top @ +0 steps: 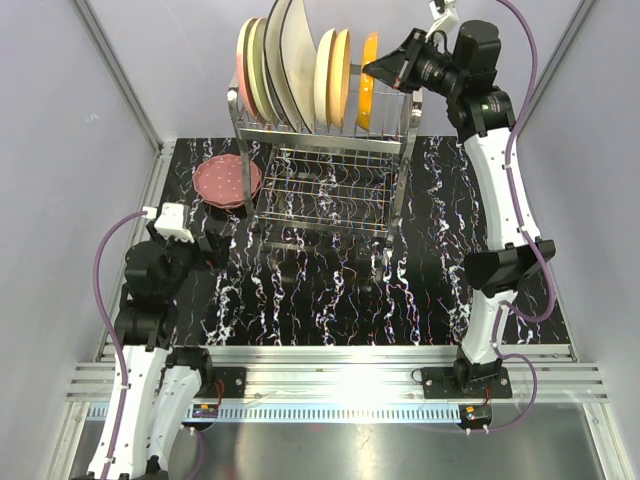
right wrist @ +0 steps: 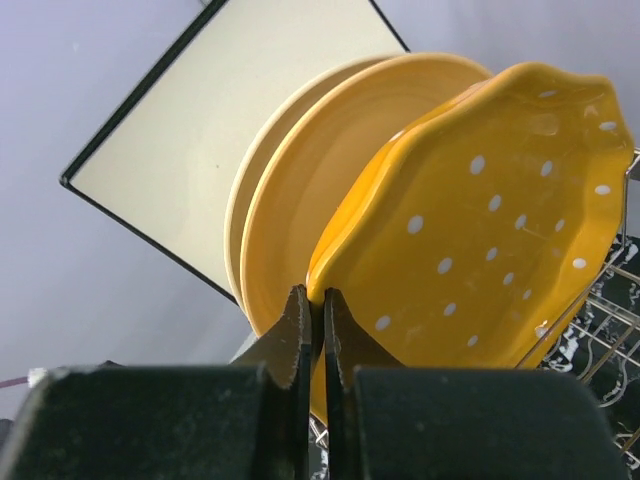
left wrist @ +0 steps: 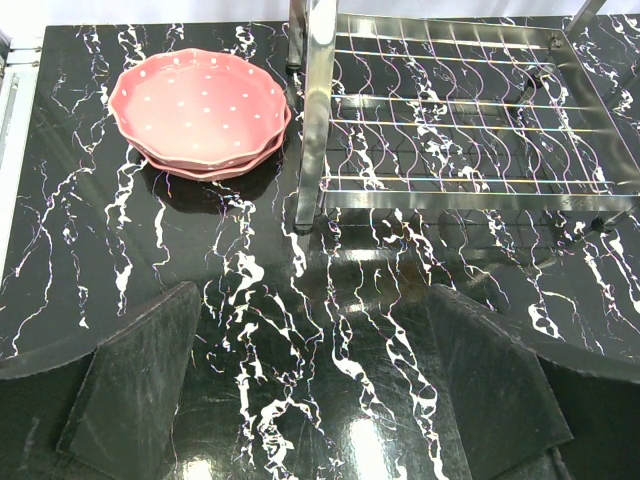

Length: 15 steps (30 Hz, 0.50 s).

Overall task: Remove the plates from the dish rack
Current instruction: Grab a plate with the right arm

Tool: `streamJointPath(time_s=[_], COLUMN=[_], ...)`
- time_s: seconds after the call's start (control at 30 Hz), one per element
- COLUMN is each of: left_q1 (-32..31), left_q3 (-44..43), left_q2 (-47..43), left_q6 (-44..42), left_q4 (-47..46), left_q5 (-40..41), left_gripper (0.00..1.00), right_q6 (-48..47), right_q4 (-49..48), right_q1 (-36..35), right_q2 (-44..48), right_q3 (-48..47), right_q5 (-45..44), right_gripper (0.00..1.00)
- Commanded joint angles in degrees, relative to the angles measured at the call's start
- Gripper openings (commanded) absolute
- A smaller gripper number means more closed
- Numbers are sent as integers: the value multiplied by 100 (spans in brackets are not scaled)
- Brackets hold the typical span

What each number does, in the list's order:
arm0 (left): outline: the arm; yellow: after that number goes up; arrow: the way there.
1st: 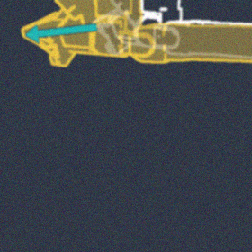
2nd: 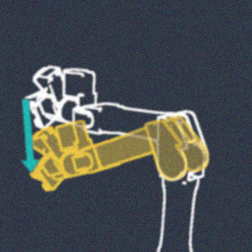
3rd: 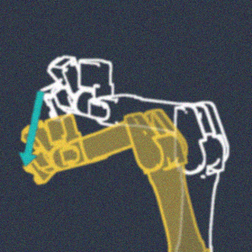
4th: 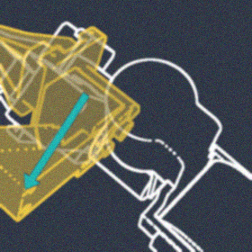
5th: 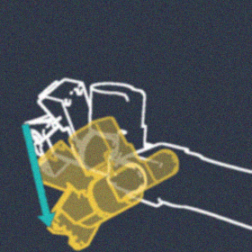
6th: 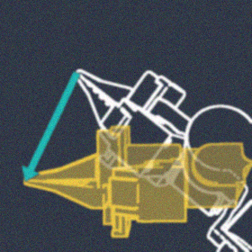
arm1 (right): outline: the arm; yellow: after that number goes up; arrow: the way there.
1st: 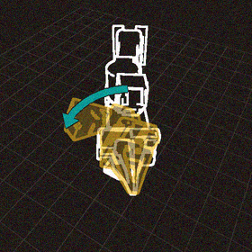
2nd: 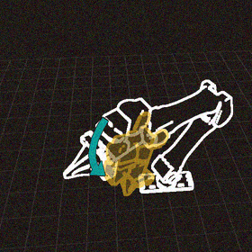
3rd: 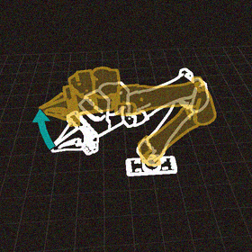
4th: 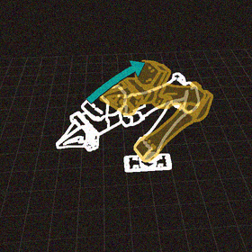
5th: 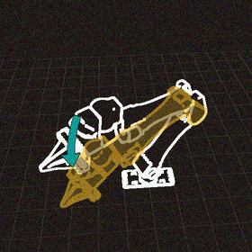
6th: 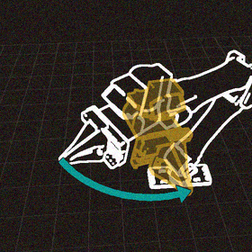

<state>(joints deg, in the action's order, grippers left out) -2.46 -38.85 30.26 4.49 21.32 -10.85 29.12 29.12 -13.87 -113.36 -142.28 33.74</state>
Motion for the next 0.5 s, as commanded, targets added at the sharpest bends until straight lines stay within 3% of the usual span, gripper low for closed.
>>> streamJointPath(time_s=[0.0, 0.23, 0.47], left_q1=[-18, -18, -26], left_q3=[0, 0, -8], left_q2=[24, 50, 50], left_q6=[-80, -80, -80], left_q4=[-128, -128, -119], left_q5=[22, 13, 13], left_gripper=[99, 99, 99], right_q6=[787, 1850, 2325], right_q4=[-1320, -2445, -3140], right_q1=[305, 719, 842], right_q2=[236, 288, 332], right_q3=[-274, -125, -177], right_q5=[756, 1372, 1636], right_gripper=[0, 0, 0])
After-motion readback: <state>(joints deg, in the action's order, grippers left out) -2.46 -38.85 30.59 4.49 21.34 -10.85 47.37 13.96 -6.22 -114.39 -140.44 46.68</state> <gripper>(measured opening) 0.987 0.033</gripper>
